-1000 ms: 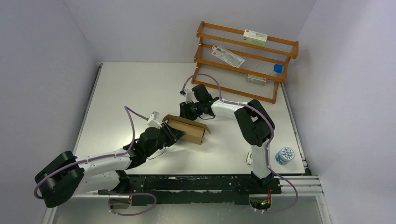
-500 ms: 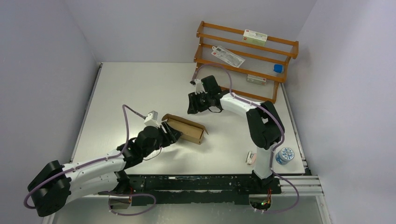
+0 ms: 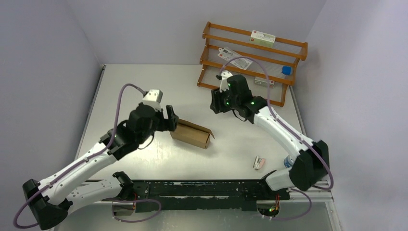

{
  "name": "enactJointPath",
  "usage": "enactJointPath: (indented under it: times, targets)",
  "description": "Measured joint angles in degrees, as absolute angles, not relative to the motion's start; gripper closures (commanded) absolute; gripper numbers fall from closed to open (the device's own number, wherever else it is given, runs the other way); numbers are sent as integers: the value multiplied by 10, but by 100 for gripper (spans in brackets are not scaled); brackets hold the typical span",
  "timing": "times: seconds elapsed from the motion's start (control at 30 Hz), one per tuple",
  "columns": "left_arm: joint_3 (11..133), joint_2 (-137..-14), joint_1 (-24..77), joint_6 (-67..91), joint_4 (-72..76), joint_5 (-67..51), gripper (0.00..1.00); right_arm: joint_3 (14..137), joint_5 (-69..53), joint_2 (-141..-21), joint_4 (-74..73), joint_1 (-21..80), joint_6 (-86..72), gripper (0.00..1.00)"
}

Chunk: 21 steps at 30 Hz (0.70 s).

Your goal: Fold the paper box

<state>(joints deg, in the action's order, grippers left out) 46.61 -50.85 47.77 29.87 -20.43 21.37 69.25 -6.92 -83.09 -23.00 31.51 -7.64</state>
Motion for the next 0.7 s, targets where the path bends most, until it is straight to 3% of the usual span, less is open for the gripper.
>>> enactJointPath:
  times: [0.23, 0.7]
  targets:
    - [587, -581, 358, 151, -272, 135, 16, 630, -23, -717, -298, 333, -95, 51]
    - [592, -670, 263, 39, -307, -20, 22, 556, 62, -666, -351, 473, -165, 57]
